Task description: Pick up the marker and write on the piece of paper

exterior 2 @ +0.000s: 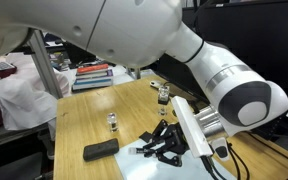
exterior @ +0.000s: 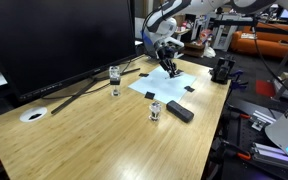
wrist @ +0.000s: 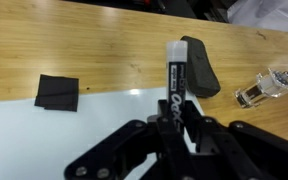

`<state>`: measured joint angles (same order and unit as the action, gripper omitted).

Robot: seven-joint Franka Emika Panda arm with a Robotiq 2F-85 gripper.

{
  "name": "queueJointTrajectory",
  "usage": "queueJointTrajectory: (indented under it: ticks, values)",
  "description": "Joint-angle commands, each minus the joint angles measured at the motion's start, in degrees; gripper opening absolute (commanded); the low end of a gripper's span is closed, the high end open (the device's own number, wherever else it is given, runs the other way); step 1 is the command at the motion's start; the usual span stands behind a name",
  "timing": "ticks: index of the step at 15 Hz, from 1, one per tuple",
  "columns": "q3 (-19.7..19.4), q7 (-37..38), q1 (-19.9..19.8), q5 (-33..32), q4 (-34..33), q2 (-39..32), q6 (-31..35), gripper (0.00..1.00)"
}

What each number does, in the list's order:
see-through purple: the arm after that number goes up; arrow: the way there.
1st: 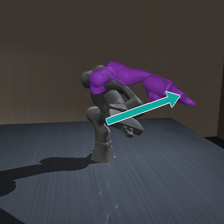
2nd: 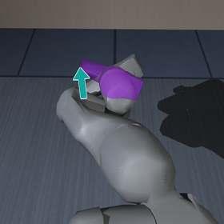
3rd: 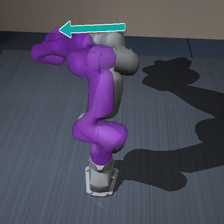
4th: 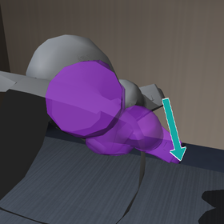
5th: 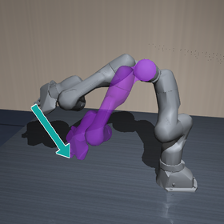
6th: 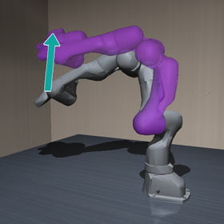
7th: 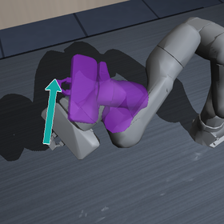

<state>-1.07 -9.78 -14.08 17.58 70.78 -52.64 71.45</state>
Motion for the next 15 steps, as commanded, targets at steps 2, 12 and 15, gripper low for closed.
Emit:
queueJointTrajectory:
  ticks: [2, 12, 15]
  values:
    - [0.2, 0.0, -0.2, 0.1, -1.4, -0.5, -1.0, 0.19]
    - [-0.4, 4.4, -0.5, 0.3, -5.9, -4.3, -5.5, 0.05]
    - [-0.7, 6.5, -0.5, -0.2, -9.5, -7.7, -8.3, 0.05]
